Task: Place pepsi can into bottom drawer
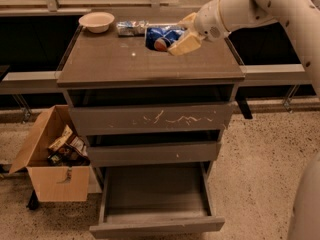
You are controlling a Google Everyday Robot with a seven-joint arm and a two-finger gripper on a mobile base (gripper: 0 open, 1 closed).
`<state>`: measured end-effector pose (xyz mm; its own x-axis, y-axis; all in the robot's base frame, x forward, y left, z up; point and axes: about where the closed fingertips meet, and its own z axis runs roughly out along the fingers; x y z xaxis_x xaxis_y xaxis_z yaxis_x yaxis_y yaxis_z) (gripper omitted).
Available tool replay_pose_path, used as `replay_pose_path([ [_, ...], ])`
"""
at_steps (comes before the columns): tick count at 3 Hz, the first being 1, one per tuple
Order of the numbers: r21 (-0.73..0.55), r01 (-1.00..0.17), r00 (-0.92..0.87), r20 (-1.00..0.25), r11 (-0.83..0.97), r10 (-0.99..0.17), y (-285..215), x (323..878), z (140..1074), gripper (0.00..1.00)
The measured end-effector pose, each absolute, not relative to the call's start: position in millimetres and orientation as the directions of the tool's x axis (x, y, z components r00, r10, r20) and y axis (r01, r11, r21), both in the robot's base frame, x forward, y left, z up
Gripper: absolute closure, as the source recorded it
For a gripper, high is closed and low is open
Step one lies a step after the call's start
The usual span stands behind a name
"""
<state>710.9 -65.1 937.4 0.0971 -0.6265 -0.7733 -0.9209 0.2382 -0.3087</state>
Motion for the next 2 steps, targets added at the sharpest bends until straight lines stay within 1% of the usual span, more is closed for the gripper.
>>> replay_pose_path([
  [1, -0.311, -0.920, 0.101, -0.774, 0.237, -0.625, -63, 712, 939, 1.00],
  [2, -0.283, -0.946, 0.106, -0.734, 0.160, -0.670, -61, 697, 911, 1.00],
])
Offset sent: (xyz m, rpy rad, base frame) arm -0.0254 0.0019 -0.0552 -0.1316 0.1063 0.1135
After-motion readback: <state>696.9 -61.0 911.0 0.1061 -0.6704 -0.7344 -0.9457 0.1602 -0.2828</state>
